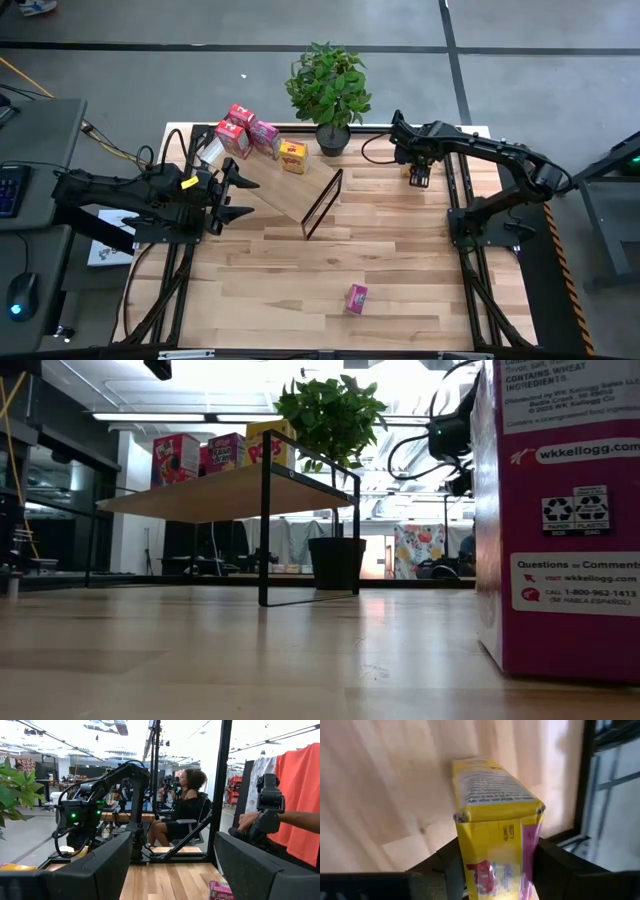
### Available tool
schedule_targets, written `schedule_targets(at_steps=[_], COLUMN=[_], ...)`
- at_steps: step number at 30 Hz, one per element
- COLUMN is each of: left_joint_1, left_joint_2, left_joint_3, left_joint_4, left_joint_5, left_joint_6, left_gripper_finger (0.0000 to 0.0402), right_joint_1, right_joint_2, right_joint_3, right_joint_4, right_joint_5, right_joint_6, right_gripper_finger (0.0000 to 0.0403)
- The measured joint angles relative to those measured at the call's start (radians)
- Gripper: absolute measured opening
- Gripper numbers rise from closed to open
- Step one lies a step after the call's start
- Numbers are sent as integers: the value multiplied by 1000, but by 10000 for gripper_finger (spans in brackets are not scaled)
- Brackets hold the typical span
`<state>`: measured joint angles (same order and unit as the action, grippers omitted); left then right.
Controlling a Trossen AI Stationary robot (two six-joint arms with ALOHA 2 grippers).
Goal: Stack cereal on shelf
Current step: Put the yellow cereal box on the shelf aligned with the other yellow cereal box
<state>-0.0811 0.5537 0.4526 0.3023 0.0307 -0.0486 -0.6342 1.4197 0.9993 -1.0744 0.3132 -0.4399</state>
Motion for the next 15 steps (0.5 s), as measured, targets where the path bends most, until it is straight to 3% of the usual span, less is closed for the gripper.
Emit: schedule_targets(at_steps=[8, 11, 15], left_joint_1=[0, 0, 0], left_joint_2=[0, 0, 0], left_joint_3=[0, 0, 0], left_joint_4=[1, 1, 1], left_joint_5=[0, 0, 0], left_joint_6=[0, 0, 7], left_gripper_finger=[273, 273, 273], right_joint_1=[2, 3, 24], right_joint_2=[-14, -15, -15], right_joint_3=[21, 61, 152], right_joint_4=[-31, -68, -130], right_joint_5=[-160, -191, -309], right_joint_6=[61, 85, 158], right_gripper_finger=[141, 132, 124])
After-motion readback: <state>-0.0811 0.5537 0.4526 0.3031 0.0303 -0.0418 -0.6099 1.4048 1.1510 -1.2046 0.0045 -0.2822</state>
